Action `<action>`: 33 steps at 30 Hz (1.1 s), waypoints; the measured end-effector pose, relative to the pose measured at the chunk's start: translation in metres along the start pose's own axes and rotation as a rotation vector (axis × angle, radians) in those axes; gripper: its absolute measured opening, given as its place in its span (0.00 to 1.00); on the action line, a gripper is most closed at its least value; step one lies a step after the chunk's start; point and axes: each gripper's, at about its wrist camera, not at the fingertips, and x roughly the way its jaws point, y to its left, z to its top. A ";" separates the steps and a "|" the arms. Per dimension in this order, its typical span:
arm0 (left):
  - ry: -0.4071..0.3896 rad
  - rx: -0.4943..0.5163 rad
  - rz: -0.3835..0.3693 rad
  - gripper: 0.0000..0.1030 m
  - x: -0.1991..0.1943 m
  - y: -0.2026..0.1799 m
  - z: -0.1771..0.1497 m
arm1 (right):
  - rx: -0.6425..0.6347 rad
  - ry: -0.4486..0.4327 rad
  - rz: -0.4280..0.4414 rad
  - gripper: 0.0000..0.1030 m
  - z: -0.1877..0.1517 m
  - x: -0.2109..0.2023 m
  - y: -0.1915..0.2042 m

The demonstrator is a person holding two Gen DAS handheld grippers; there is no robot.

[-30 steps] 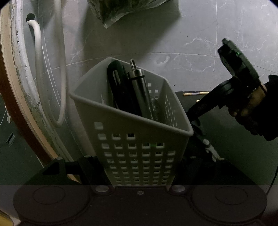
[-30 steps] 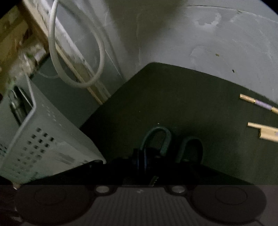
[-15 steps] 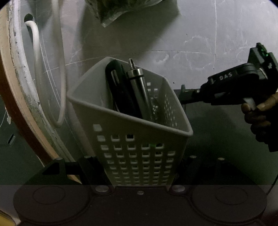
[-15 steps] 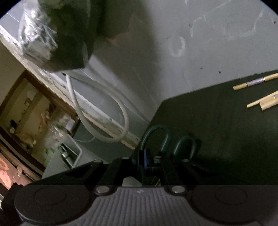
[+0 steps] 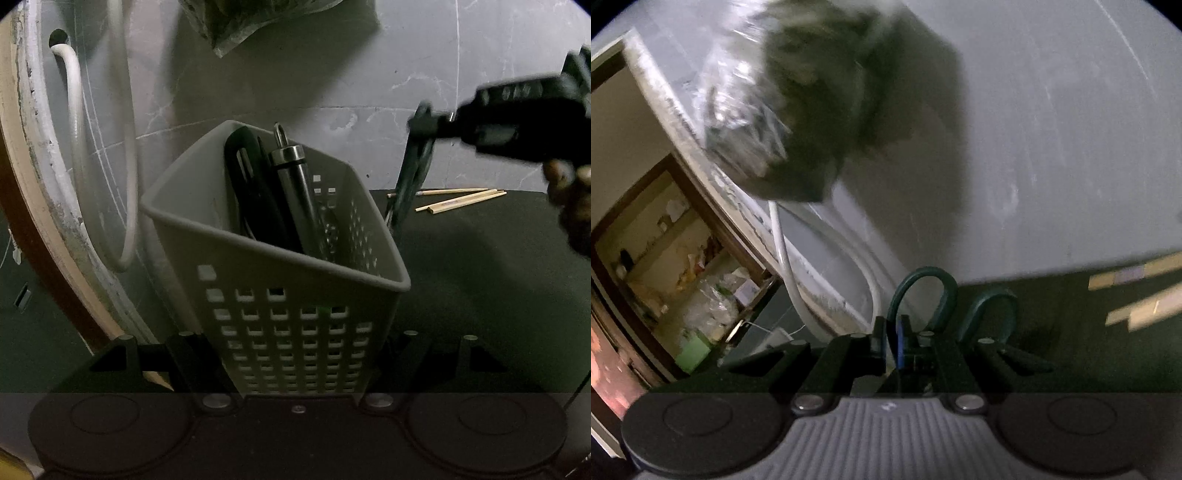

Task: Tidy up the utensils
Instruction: 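Lift the scissors and carry them over the white holder, then lower the scissors into the holder and open the right tool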

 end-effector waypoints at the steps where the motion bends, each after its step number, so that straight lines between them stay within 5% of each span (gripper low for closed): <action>1: -0.002 0.001 -0.002 0.74 0.000 0.000 0.000 | -0.029 -0.012 -0.007 0.06 0.007 -0.005 0.005; 15: -0.024 0.044 -0.056 0.74 0.010 -0.004 0.005 | -0.332 -0.195 0.042 0.06 0.084 -0.067 0.102; 24: -0.030 0.070 -0.092 0.74 0.013 -0.013 0.007 | -0.370 -0.159 0.109 0.06 0.063 -0.039 0.136; 33: -0.029 0.072 -0.094 0.74 0.013 -0.012 0.007 | -0.499 -0.044 0.056 0.06 0.020 -0.009 0.155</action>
